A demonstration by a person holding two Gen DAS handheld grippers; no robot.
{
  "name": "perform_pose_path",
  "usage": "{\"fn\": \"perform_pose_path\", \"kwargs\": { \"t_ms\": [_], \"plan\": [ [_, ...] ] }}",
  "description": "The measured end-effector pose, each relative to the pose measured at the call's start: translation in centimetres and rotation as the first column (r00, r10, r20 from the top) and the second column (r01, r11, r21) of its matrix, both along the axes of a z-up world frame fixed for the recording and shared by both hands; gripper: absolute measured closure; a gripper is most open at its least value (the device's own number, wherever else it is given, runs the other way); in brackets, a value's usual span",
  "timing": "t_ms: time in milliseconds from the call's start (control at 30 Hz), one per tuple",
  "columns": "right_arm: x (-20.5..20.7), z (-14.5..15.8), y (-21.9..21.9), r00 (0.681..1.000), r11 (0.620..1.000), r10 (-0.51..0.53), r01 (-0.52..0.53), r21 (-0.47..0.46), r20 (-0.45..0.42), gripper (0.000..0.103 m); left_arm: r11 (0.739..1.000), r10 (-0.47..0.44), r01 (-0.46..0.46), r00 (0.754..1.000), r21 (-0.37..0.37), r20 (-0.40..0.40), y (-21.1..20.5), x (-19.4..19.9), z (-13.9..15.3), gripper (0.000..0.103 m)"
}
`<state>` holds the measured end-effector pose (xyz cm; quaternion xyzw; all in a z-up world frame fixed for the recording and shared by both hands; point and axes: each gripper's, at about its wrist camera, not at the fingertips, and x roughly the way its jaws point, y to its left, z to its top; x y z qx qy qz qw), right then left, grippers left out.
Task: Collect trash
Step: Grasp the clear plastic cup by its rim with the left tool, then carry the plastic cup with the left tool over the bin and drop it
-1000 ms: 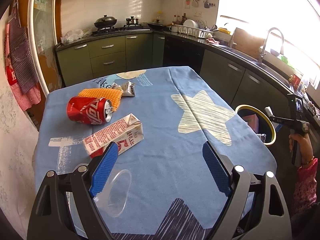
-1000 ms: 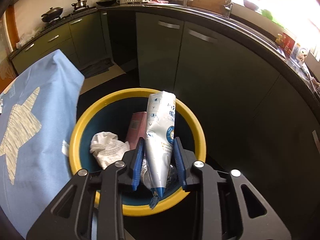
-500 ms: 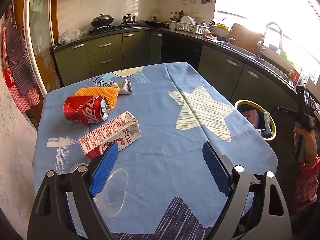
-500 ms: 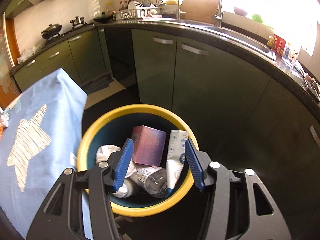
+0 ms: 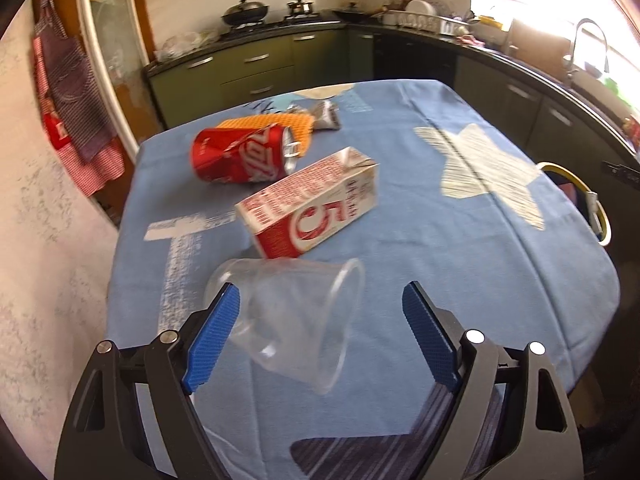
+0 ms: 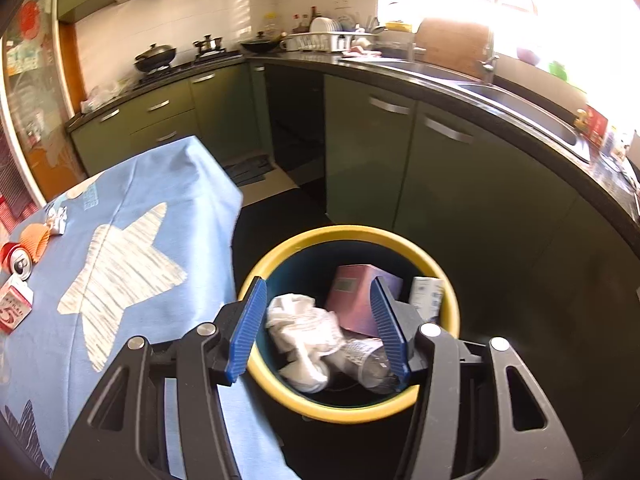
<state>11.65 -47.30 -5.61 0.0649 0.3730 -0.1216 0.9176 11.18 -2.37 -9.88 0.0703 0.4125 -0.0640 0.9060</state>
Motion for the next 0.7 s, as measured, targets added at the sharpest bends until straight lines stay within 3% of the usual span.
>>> {"fn": "perform_pose_path", "kwargs": {
  "t_ms": [200, 500, 700],
  "plan": [
    [0.6, -0.5, 1.2, 0.999, 0.999, 0.034, -0.034, 0.002, -0.015, 0.051, 0.995, 0.083, -0.083, 0.997, 0.049, -0.007, 1.0, 0.7, -0.8, 0.040],
    [1.0, -1.0, 1.5, 0.999, 0.999, 0.050, -0.050, 0.017, -0.019, 0.051, 0.991, 0.103, -0.101, 0.994, 0.088, -0.019, 0.9, 0.9, -1.5, 0.063],
    [0.8, -0.9, 1.4, 0.999, 0.998, 0.052, -0.052, 0.023, -0.012, 0.051, 0.992, 0.105, -0.100, 0.993, 0.082, -0.050, 1.0, 0.8, -2.1, 0.092]
  ]
}}
